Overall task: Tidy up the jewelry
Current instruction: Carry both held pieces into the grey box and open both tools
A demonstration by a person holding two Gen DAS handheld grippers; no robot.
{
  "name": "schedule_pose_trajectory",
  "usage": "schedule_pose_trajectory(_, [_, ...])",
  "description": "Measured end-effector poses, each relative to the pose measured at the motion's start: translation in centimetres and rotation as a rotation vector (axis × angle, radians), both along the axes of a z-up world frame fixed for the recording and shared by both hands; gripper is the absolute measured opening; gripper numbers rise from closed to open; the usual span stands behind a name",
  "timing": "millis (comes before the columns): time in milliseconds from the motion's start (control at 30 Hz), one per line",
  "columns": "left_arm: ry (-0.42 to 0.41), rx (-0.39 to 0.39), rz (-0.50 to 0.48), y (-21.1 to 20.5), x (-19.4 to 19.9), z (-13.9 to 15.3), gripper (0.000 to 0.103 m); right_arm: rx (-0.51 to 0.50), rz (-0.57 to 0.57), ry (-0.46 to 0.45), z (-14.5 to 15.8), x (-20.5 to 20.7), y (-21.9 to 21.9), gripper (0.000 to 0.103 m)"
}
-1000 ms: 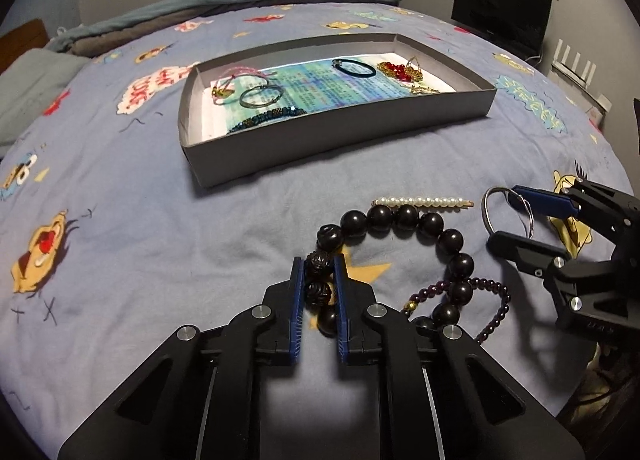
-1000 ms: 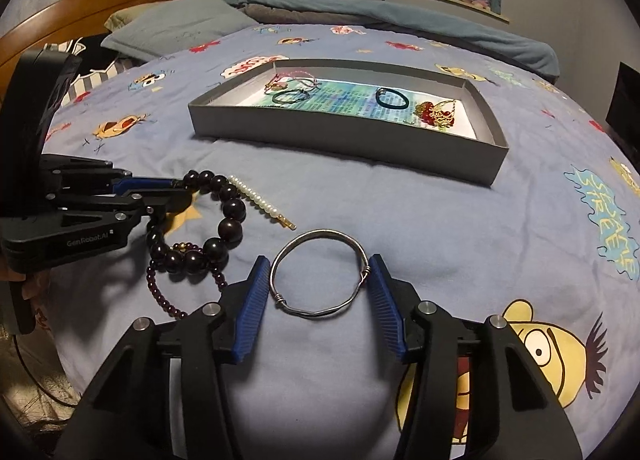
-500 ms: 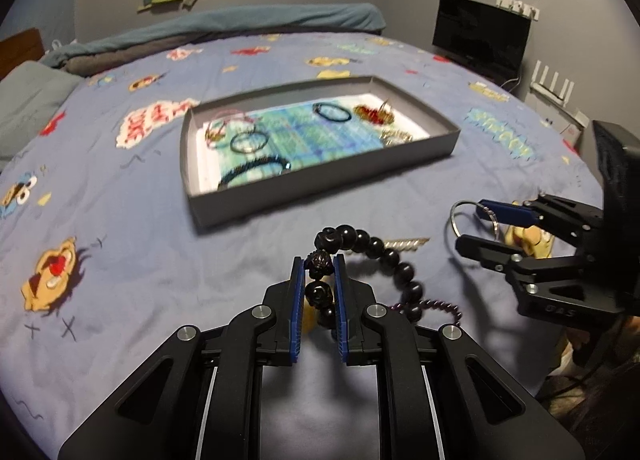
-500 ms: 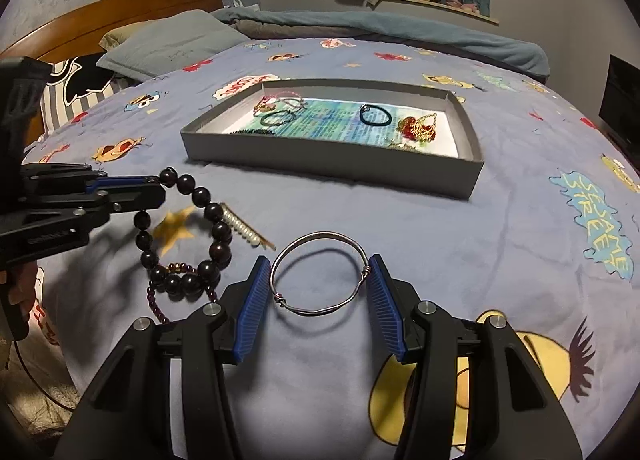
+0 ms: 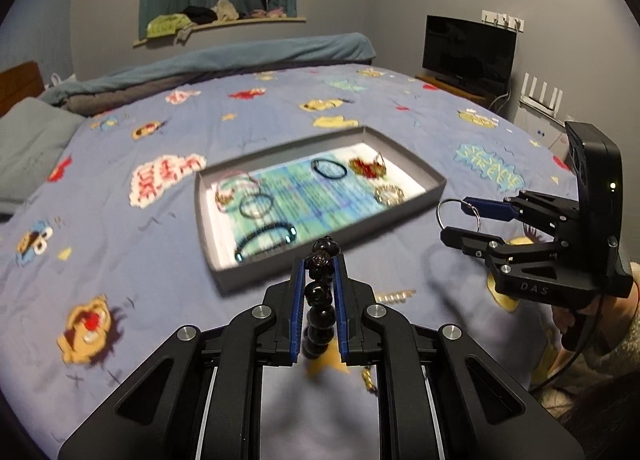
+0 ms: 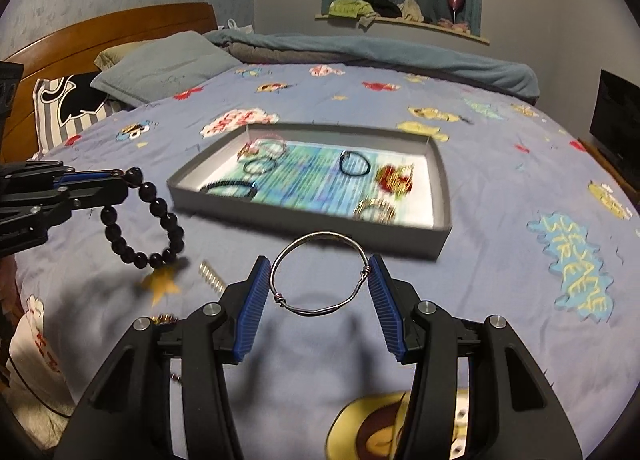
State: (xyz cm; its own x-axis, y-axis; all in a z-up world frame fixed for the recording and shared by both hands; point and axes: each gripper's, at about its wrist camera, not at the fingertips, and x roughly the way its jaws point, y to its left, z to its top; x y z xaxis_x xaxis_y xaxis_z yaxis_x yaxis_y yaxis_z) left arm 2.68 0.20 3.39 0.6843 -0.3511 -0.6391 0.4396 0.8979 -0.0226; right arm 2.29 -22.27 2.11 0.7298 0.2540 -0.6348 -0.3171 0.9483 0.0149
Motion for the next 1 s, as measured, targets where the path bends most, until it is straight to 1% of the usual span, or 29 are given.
schedule_pose_trajectory(167, [-0.045, 0.017, 0.003, -0.2, 1.6, 2.0, 0.015, 0.001, -0.014, -0.022, 1.2, 2.5, -0.3, 0.05])
schedule_pose_trajectory(267, [-0.058, 0.02, -0.003, -0.7, 3.0, 2.9, 0.015, 0.003, -0.023, -0.027, 1.4, 4.2, -0.4, 0.05])
schedule_pose_trajectory(400, [-0.061, 0.034, -0.015, -2.0, 5.5, 3.3, 0.015, -0.002, -0.038, -0.021, 1.3, 6.4, -0.1, 0.05])
schedule_pose_trajectory(533, [-0.051, 0.04, -0.023, -3.2, 7.8, 2.7, 0.015, -0.001, -0.044, 0.012, 0.4, 8.5, 0.1, 0.05])
schedule_pose_trajectory(633, [-0.026, 0.014, -0.037, -4.0, 9.9, 1.9, 0.015, 0.004, -0.029, 0.05, -0.4, 9.7, 0.6, 0.05])
schedule_pose_trajectory(767, [0.015, -0.019, -0.052, -4.5, 11.5, 0.6, 0.015, -0.006, 0.006, 0.086, -1.3, 10.8, 1.9, 0.05])
schedule_pose_trajectory(933, [0.059, -0.016, -0.018, -4.0, 13.2, -1.3, 0.015, -0.045, 0.045, 0.13, -2.5, 12.1, 3.5, 0.05])
schedule_pose_trajectory(1000, [0.073, -0.006, 0.0, -3.5, 13.7, -2.0, 0.015, -0.064, 0.043, 0.15, -3.0, 12.5, 3.8, 0.05])
